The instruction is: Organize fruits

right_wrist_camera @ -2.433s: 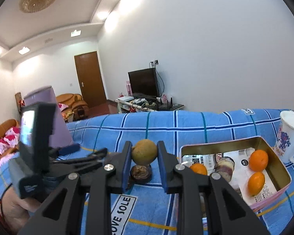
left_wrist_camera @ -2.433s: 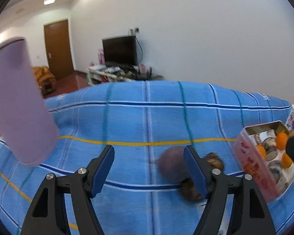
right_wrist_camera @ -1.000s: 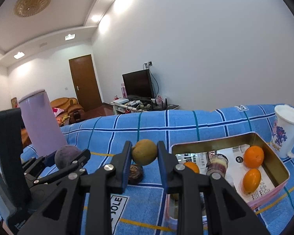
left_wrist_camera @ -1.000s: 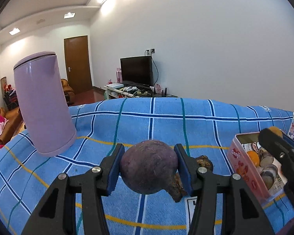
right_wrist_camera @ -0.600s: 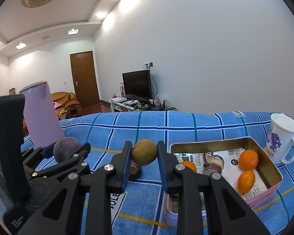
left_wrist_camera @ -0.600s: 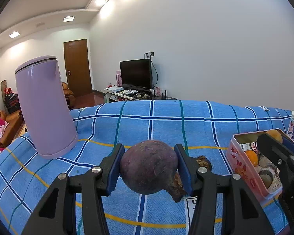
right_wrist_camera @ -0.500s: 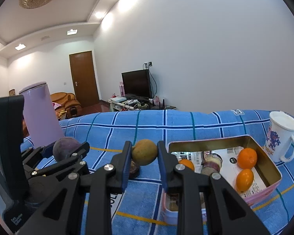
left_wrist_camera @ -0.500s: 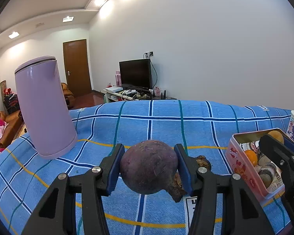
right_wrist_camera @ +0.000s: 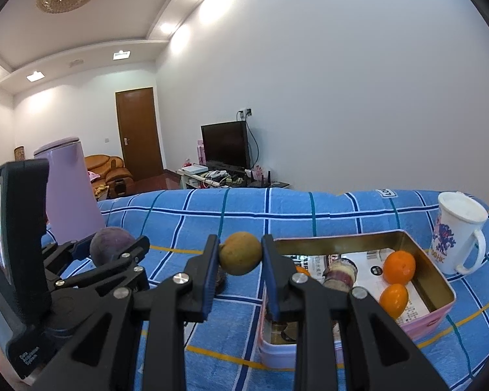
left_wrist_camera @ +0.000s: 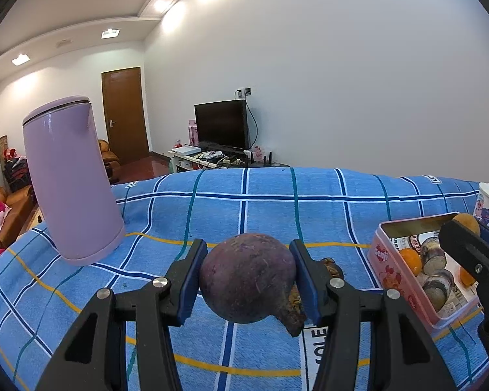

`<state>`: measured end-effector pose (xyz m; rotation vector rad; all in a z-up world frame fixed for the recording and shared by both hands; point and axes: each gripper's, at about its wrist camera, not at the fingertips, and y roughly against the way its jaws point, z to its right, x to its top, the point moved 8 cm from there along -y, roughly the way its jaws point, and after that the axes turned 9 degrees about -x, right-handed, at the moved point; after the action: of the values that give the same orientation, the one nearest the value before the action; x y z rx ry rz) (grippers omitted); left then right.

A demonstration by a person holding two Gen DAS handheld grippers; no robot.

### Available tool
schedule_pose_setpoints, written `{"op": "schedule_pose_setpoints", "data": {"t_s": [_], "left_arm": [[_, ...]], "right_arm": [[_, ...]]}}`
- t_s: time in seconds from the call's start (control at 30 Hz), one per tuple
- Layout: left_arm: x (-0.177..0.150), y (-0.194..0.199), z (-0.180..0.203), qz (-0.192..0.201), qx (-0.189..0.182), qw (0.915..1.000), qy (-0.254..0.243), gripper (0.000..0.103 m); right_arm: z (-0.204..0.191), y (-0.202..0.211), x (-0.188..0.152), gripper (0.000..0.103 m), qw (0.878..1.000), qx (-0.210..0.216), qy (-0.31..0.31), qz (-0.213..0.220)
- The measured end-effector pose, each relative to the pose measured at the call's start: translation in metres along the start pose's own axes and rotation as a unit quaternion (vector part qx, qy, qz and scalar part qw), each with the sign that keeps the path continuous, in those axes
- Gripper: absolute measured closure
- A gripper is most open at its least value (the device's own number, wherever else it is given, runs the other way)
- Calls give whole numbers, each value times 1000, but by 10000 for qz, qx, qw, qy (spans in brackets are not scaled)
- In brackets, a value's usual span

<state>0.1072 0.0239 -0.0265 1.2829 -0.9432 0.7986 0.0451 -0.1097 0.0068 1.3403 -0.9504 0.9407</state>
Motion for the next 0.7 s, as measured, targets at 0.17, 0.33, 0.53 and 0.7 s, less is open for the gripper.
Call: {"op": "schedule_pose_setpoints", "data": {"t_s": [0.17,0.33,0.53,0.7], "left_arm": [[-1,-1,3,-16,-78,10000,-11,49],[-1,-1,3,-33,-98,9999,13,49],[-1,-1,3,-31,-99,9999,28,49],[-1,0,4,-5,-123,9999,32,49]], "right_arm": [[2,0,1,74,10000,-26,-30,9],[4,0,1,74,10000,-54,-23,13],[7,2,2,74,9999,-102,15,57],[12,5,2,74,9999,-131,-1,89]]}}
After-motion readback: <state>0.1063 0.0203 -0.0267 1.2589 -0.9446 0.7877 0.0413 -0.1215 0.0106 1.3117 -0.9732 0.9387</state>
